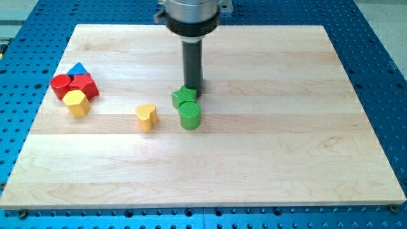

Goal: Slide the cube to the right side of the red star

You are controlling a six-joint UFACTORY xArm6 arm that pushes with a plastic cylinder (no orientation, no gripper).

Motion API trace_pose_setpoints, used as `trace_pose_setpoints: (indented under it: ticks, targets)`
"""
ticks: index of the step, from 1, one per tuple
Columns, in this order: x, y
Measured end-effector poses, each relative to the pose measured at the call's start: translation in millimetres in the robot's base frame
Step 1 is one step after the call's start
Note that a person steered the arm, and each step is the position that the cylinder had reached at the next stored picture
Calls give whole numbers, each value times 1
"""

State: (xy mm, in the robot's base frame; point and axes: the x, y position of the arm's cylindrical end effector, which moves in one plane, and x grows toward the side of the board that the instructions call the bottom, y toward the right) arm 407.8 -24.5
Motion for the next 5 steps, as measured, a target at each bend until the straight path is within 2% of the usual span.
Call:
trace_pose_setpoints:
  ticks: [2, 4, 5]
  targets:
    - [-12, 82]
    - [-16, -1]
    - [-23, 30]
